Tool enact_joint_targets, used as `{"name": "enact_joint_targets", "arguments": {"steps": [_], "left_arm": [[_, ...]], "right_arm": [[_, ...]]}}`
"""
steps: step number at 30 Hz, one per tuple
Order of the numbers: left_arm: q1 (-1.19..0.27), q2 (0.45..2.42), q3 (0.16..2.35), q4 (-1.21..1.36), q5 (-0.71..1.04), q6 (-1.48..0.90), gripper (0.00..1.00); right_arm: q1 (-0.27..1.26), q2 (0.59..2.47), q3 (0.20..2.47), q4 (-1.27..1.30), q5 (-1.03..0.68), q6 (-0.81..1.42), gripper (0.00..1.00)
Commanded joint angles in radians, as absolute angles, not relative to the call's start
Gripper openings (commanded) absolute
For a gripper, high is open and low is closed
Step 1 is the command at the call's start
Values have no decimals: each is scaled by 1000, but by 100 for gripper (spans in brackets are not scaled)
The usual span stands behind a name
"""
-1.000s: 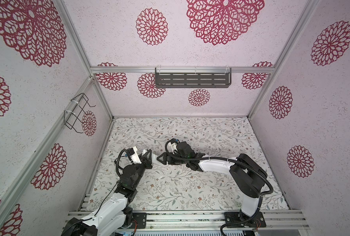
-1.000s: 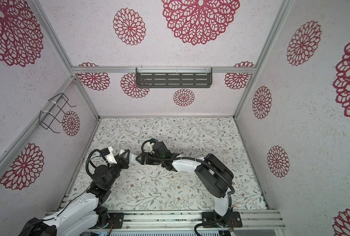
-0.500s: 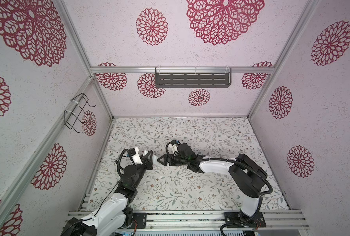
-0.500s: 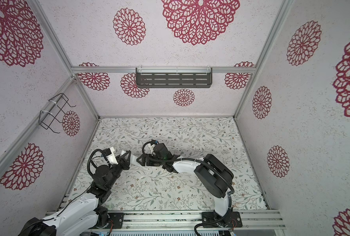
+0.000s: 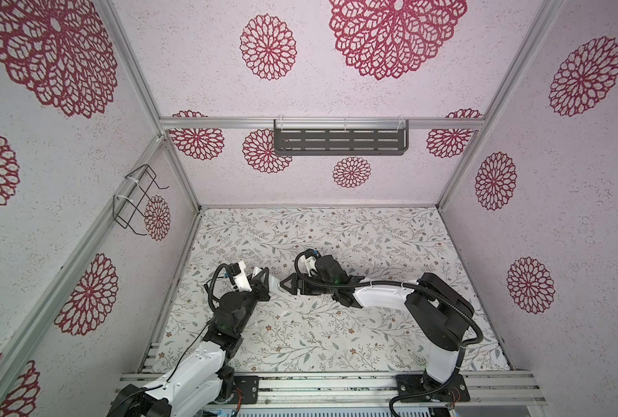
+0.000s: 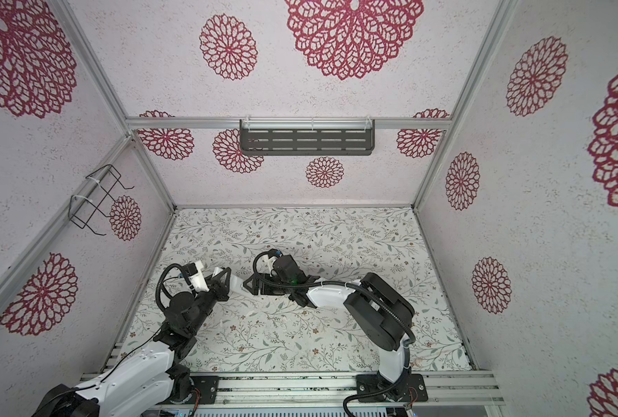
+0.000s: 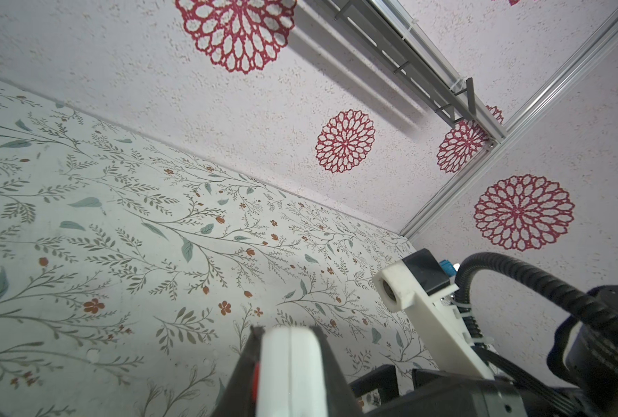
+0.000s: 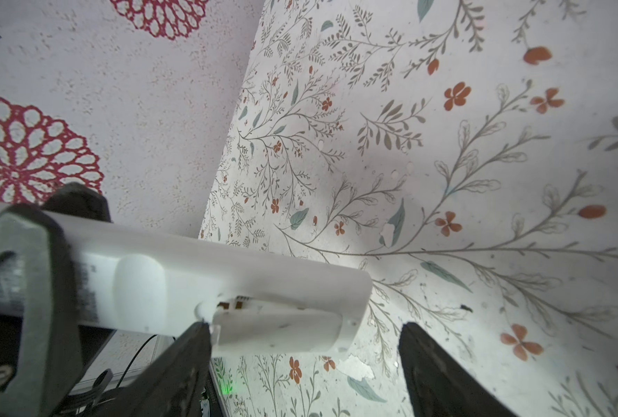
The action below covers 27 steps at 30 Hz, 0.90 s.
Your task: Load the batteries into the remote control
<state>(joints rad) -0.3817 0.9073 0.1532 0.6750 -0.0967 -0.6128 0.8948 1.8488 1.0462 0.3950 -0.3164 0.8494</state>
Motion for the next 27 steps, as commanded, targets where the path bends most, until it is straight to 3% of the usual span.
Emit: {"name": "enact_joint_targets", "arguments": {"steps": [1,27], "left_arm": [[-378,877,168,806,-125,-611,0],[-374,916,173,861,-51,-632,0]], "right_arm": [[868,1838,1016,301,-239,854,85],[868,1836,1085,325,-273,786,87]]}}
